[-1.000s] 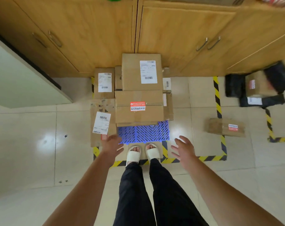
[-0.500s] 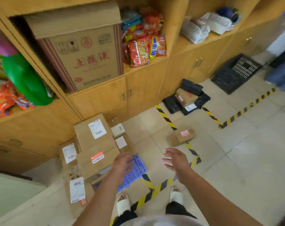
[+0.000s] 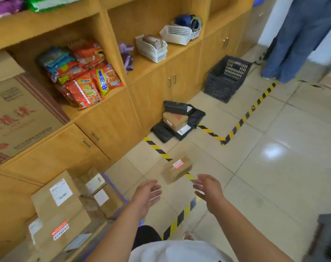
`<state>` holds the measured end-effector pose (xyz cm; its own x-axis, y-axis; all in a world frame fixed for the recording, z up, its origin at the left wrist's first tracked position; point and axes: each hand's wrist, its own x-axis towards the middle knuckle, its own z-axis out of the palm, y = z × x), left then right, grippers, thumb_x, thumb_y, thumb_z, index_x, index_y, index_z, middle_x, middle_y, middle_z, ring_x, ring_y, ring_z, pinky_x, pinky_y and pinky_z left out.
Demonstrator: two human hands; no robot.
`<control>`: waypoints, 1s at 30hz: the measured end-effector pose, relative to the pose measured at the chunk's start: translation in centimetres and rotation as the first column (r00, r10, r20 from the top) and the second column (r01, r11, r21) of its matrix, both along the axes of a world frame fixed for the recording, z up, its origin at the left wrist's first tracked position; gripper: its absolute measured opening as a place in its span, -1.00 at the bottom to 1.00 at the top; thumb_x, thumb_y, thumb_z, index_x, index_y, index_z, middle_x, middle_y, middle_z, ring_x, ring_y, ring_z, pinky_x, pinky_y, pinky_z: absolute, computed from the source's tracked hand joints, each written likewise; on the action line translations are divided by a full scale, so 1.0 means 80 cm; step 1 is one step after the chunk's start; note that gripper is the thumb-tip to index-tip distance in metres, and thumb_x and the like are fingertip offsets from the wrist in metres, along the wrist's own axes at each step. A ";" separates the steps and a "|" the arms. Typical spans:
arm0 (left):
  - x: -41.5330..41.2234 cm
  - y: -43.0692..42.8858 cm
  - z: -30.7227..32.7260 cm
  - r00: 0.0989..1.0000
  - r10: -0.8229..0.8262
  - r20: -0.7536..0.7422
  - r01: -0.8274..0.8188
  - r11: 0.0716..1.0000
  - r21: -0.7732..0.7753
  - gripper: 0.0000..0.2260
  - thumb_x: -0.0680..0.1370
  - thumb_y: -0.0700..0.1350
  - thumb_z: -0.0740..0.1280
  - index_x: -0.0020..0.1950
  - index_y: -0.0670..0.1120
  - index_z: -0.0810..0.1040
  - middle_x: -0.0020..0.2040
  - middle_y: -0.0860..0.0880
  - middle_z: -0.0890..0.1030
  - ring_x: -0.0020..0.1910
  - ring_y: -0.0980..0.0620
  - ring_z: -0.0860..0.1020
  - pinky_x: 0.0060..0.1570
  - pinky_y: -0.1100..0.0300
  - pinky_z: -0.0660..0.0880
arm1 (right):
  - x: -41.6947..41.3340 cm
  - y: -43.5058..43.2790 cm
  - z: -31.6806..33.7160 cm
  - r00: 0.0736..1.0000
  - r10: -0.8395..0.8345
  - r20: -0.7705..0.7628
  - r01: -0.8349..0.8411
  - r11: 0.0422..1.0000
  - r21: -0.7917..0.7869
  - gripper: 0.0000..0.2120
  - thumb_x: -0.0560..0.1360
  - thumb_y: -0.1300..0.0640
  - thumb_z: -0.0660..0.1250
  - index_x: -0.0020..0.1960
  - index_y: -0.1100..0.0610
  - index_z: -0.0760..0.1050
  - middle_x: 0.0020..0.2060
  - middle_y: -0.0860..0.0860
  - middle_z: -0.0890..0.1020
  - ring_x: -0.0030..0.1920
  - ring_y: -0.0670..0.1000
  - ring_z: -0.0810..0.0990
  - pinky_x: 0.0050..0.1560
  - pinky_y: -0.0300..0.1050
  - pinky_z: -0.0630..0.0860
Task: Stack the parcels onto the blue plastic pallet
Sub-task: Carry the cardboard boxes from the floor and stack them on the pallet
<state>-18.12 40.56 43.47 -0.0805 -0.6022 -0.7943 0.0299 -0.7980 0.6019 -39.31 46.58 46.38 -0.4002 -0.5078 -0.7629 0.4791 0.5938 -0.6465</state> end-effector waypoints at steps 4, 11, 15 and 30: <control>-0.056 -0.029 0.003 0.998 -0.066 -0.003 0.066 0.998 0.005 -0.85 0.62 -0.18 0.24 0.14 -0.12 0.57 0.02 -0.15 0.64 -0.02 -0.10 0.63 -0.05 0.09 0.56 | -0.055 -0.020 -0.010 0.999 -0.001 0.032 0.000 1.000 0.021 -0.88 0.59 0.17 0.29 0.07 0.18 0.55 0.08 0.20 0.63 -0.05 0.14 0.63 0.10 0.09 0.58; -0.146 -0.143 -0.066 0.997 -0.013 0.075 0.005 0.994 0.107 -0.86 0.60 -0.18 0.26 0.13 -0.10 0.56 -0.02 -0.11 0.62 -0.05 -0.07 0.62 -0.16 0.12 0.54 | -0.164 -0.135 -0.038 0.997 0.077 -0.020 -0.075 0.993 0.087 -0.84 0.59 0.21 0.27 0.13 0.22 0.55 0.02 0.19 0.62 -0.11 0.11 0.64 0.02 0.04 0.58; -0.194 -0.205 -0.121 0.988 -0.058 0.144 0.028 0.978 0.205 -0.87 0.62 -0.14 0.25 0.13 -0.10 0.52 0.00 -0.12 0.60 0.00 -0.08 0.59 -0.07 0.10 0.54 | -0.238 -0.216 -0.057 0.988 0.145 -0.050 -0.134 0.974 0.183 -0.82 0.60 0.21 0.26 0.16 0.20 0.55 0.03 0.18 0.63 -0.03 0.15 0.64 -0.01 0.00 0.57; -0.210 -0.299 -0.312 0.932 0.108 0.345 -0.257 0.870 0.421 -0.80 0.62 -0.27 0.22 -0.18 -0.10 0.48 -0.20 -0.11 0.49 -0.29 -0.03 0.46 -0.23 0.16 0.38 | -0.315 -0.440 -0.268 0.630 0.777 0.002 -0.668 0.540 0.512 -0.85 0.59 0.16 0.26 0.13 0.15 0.52 -0.02 0.11 0.59 -0.07 0.11 0.56 -0.07 0.03 0.55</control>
<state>-34.95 16.61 18.48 0.2819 -0.1503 -0.9476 0.0794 -0.9806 0.1792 -64.50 11.37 24.91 -0.2151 -0.3380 -0.9162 -0.3514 0.9021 -0.2503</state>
